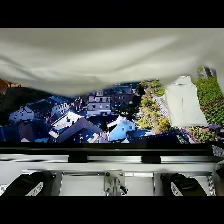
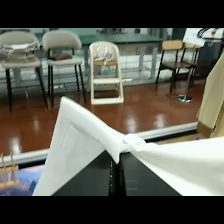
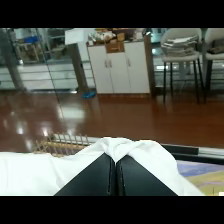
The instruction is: Fold the shirts.
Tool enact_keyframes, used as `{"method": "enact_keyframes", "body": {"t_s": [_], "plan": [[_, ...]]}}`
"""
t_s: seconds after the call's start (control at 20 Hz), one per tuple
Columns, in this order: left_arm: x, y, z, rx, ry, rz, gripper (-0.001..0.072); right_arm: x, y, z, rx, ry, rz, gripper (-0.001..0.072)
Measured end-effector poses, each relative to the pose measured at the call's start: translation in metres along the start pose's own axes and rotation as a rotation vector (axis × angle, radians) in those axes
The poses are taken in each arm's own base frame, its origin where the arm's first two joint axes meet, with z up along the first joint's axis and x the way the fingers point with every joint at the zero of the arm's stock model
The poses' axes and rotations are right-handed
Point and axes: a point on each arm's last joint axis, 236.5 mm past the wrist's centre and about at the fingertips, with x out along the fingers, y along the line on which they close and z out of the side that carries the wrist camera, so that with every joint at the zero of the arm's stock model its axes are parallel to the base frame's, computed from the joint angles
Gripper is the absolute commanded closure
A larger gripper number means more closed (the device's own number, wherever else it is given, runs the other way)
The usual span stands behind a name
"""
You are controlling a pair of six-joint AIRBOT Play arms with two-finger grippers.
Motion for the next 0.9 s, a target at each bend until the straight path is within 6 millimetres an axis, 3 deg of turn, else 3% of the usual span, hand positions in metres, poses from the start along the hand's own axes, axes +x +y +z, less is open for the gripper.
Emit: {"method": "enact_keyframes", "body": {"t_s": [0.2, 0.3, 0.4, 0.7, 0.8, 0.9], "plan": [[0.003, 0.006, -0.037, 0.000, 0.141, 0.025, 0.0681, 0.009, -0.014, -0.044, 0.003, 0.186, -0.047, 0.0649], [0.013, 0.019, -0.067, 0.018, 0.238, 0.069, 0.0680, 0.027, -0.034, -0.084, -0.002, 0.346, -0.094, 0.0649], [0.030, 0.037, -0.109, 0.041, 0.364, 0.132, 0.0681, 0.051, -0.055, -0.137, 0.004, 0.544, -0.131, 0.0649], [0.103, 0.068, -0.303, 0.071, 0.806, 0.206, 0.0680, 0.126, -0.114, -0.353, 0.136, 1.112, -0.182, 0.0649], [0.130, 0.077, -0.364, 0.033, 0.890, 0.236, 0.0681, 0.160, -0.123, -0.406, 0.205, 1.143, -0.168, 0.0648], [0.153, 0.084, -0.419, -0.008, 0.966, 0.259, 0.0680, 0.198, -0.127, -0.441, 0.282, 1.092, -0.154, 0.0648]]}}
